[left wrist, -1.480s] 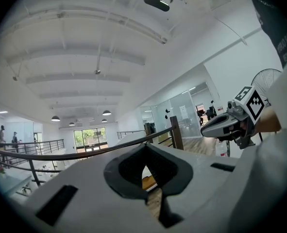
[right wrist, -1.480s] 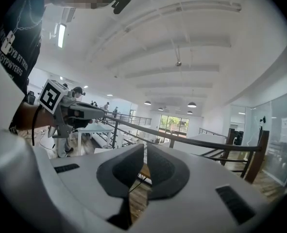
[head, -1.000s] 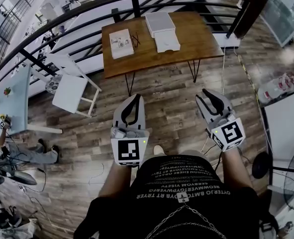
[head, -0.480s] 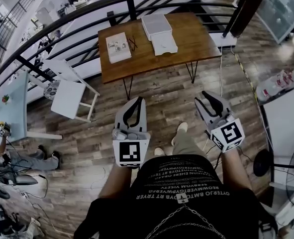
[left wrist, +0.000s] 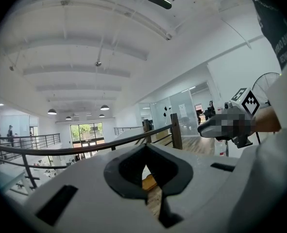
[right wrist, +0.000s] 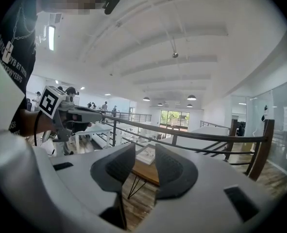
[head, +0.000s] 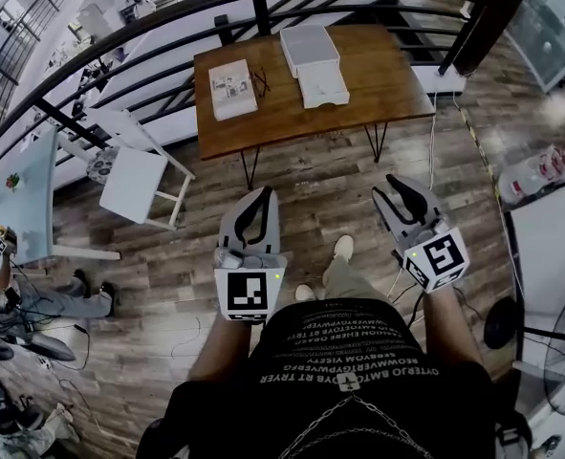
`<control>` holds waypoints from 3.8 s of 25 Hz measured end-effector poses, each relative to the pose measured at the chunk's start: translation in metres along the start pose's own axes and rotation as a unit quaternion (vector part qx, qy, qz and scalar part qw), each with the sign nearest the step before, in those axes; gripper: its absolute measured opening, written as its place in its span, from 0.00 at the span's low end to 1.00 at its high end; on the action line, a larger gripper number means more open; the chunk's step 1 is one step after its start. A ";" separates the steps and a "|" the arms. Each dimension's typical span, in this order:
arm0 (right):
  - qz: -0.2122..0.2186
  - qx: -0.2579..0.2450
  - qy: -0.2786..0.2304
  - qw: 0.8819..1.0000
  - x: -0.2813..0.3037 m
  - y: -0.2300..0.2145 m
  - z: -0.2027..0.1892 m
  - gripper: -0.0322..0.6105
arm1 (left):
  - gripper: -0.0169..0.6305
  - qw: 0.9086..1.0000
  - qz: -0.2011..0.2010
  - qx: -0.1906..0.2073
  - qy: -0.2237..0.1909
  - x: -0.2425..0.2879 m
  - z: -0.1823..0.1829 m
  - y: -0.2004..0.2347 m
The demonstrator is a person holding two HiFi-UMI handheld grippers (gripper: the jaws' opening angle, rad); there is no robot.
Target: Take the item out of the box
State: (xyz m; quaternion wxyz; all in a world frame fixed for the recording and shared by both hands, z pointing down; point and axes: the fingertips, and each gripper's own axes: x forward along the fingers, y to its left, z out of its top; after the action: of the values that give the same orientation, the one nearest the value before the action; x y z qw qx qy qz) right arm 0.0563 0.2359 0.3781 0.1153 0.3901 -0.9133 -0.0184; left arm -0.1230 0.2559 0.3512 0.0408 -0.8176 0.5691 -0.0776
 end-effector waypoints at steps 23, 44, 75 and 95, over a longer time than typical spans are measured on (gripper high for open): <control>0.020 0.018 0.011 1.000 0.089 -0.138 -0.024 0.23 | 0.03 1.000 -0.009 0.001 0.021 0.164 -0.014 -0.004; 0.049 0.021 -0.006 0.999 0.152 -0.248 -0.010 0.23 | 0.04 0.999 0.012 0.012 0.037 0.280 0.008 0.004; 0.087 0.027 -0.030 0.995 0.147 -0.301 -0.019 0.23 | 0.04 0.996 0.073 0.016 0.039 0.302 0.023 -0.025; 0.075 0.028 -0.011 0.997 0.200 -0.296 -0.017 0.23 | 0.04 0.995 0.086 0.043 0.021 0.326 0.013 0.028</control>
State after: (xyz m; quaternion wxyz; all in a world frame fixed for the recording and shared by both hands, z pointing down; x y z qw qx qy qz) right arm 0.1363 -0.1119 0.3968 0.0951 0.3232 -0.9415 0.0116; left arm -0.0352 -0.0599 0.3600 0.0704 -0.7610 0.6345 -0.1158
